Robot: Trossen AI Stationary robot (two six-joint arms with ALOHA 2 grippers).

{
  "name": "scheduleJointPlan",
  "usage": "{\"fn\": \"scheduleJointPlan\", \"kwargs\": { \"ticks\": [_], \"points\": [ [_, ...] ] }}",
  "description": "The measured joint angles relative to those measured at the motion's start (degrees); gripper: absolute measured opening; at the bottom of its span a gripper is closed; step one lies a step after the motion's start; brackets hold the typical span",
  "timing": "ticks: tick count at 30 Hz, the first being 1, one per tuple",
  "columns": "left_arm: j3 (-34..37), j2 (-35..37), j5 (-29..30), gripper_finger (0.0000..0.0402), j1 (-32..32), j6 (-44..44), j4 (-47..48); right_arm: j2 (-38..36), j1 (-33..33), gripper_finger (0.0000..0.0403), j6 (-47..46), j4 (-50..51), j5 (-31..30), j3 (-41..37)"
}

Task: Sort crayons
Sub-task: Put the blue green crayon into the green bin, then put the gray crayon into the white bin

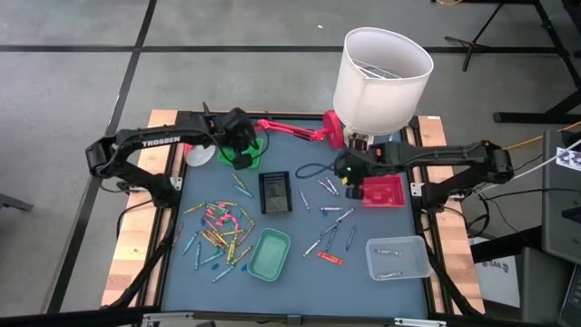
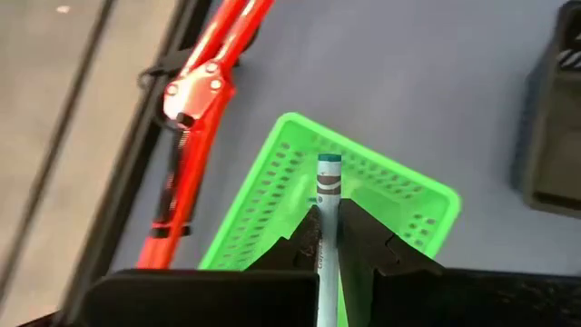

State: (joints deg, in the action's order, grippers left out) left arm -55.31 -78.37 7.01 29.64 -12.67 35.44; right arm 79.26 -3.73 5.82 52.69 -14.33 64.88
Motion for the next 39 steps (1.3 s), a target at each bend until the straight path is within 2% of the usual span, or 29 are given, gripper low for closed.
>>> {"fn": "scheduleJointPlan", "kwargs": {
  "ticks": [5, 10, 20, 26, 31, 39],
  "points": [
    [-0.02, 0.00, -3.21, 0.0005, 1.85, -0.04, 0.00, 0.00, -0.96, 0.0122, 0.09, -0.69, 0.03, 0.00],
    [-0.02, 0.00, -3.22, 0.0005, 2.67, -0.04, 0.00, 0.00, -0.78, 0.0122, 0.09, -2.27, 0.81, 0.00],
    [-0.04, -0.02, -0.71, 0.0008, 4.27, -1.16, -0.07, 0.00, -0.78, 0.0122, -0.68, -5.97, 7.00, 0.00],
    [-0.04, -0.04, -0.71, 0.0056, 4.26, -1.07, -0.09, 0.00, -0.78, 0.0122, -2.62, -12.34, 7.06, 0.00],
    [-0.04, -0.04, -0.71, 0.0095, 4.09, -0.53, -0.07, 0.36, -0.78, 0.0122, -11.07, -17.04, 7.10, 0.00],
    [-0.07, -0.04, -0.71, 0.0113, 2.48, 1.62, -0.10, 4.47, 1.53, 0.0122, -20.91, -20.28, 9.04, -0.02]
  ]
}}
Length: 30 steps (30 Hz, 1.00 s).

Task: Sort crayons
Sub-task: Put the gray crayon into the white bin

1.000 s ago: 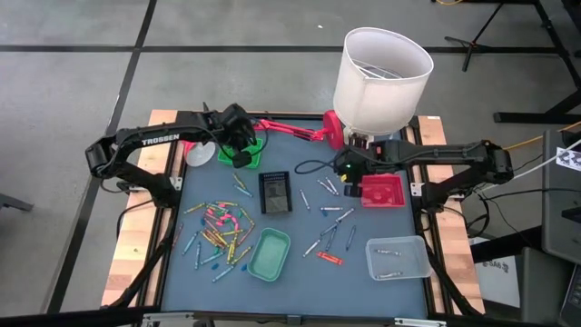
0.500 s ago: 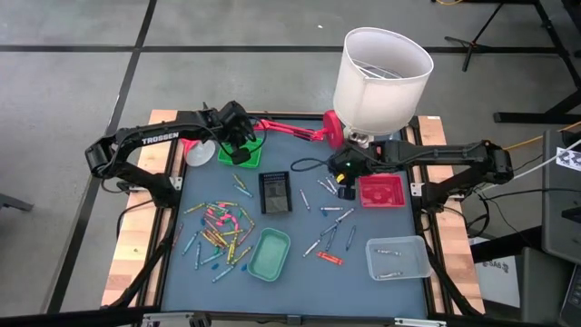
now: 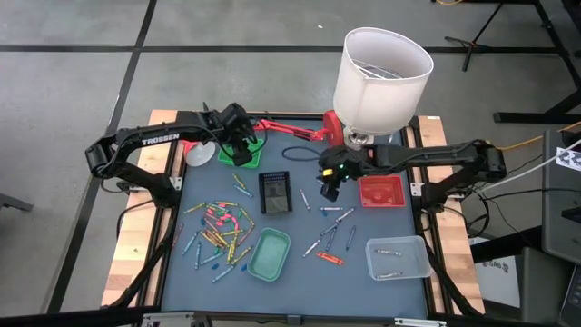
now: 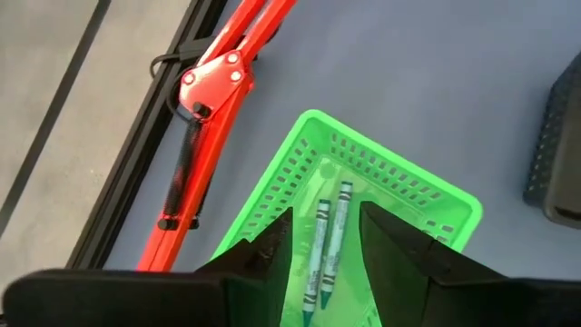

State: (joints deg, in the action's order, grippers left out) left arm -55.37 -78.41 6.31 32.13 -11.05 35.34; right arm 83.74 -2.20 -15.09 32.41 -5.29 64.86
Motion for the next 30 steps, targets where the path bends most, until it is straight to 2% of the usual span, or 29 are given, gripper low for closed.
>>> {"fn": "scheduleJointPlan", "kwargs": {
  "ticks": [14, 22, 30],
  "points": [
    [0.00, 0.00, 0.02, 0.0093, -2.98, 0.16, 0.02, 13.81, 7.14, 0.0122, -2.47, -8.37, -3.71, 0.00],
    [0.00, 0.00, 0.02, 0.0092, -3.75, 0.42, 0.02, 20.29, 7.04, 0.0122, -8.21, -9.67, -5.78, -0.02],
    [0.00, 0.00, 0.02, 0.0092, -3.72, 0.48, 0.01, 23.98, 7.06, 0.0122, -8.70, -13.08, -6.24, -0.02]
  ]
}}
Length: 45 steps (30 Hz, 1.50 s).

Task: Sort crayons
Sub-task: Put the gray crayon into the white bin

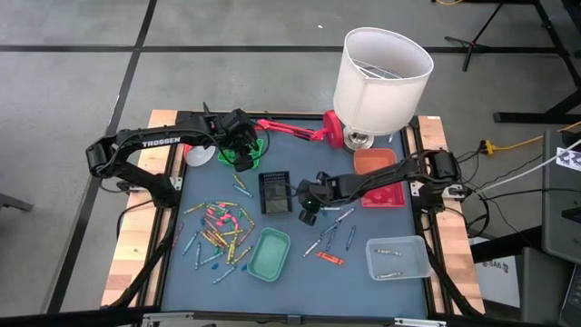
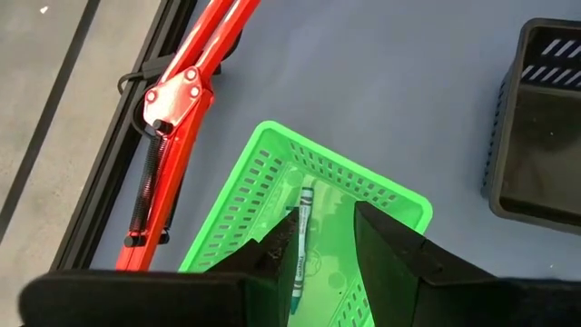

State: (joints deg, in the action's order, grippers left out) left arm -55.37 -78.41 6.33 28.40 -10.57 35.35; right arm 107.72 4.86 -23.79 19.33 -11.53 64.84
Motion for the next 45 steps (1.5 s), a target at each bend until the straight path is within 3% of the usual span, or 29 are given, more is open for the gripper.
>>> {"fn": "scheduleJointPlan", "kwargs": {
  "ticks": [26, 38, 45],
  "points": [
    [0.00, -0.02, 0.00, 0.0092, 0.00, -0.04, 0.00, 2.06, -0.01, 0.0121, -2.16, 4.37, 2.43, 0.07],
    [0.00, -0.02, 0.00, 0.0092, 0.00, -0.07, 0.00, 2.04, 0.00, 0.0016, -1.67, 4.73, 3.58, 0.02],
    [0.00, -0.02, 0.02, 0.0092, -0.44, -0.11, 0.00, 2.02, 0.00, 0.0015, -1.43, 4.55, 3.58, -0.07]
  ]
}}
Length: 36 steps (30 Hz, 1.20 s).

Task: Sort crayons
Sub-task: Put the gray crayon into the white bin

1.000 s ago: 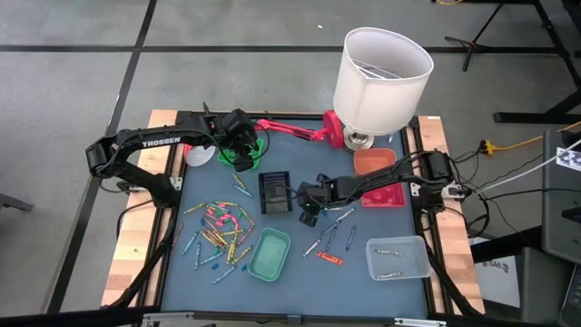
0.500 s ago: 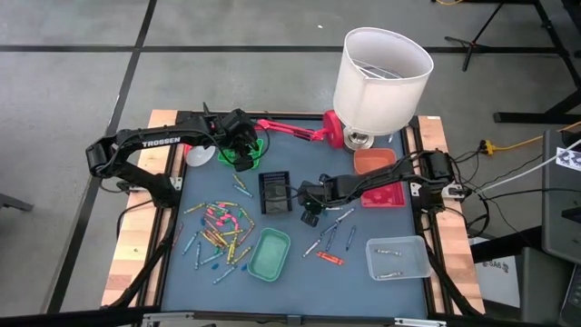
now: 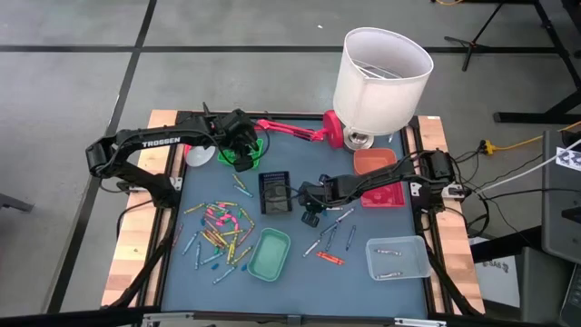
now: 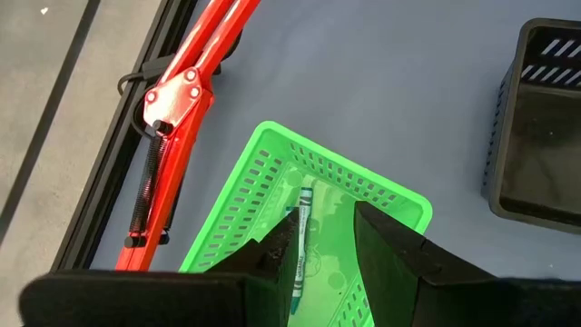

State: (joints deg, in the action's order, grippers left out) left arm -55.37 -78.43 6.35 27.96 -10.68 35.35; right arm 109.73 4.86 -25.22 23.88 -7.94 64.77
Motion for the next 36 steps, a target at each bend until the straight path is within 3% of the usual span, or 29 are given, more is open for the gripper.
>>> {"fn": "scheduleJointPlan", "kwargs": {
  "ticks": [8, 18, 24, 29, 36],
  "points": [
    [0.00, 0.44, -0.04, 0.0092, -0.79, -0.41, 0.13, -2.89, 0.00, 0.0009, 0.91, 2.31, 1.79, -0.37],
    [-0.03, 3.97, -0.18, 0.0092, -2.33, -0.09, 3.89, -13.38, 0.04, 0.0010, 1.40, 10.67, 13.71, -0.17],
    [-0.07, 6.63, -4.21, 0.0092, -5.15, 2.88, 8.82, -20.44, 3.14, 0.0010, 1.05, 14.78, 19.38, -0.14],
    [-0.04, 7.17, -7.70, 0.0092, -8.70, 6.15, 13.05, -25.01, 9.86, 0.0013, -0.78, 18.17, 19.39, -0.11],
    [-0.02, 7.15, -7.82, 0.0092, -14.60, 10.50, 14.64, -27.19, 20.79, 0.0014, -7.85, 27.75, 11.98, -0.07]
  ]
}}
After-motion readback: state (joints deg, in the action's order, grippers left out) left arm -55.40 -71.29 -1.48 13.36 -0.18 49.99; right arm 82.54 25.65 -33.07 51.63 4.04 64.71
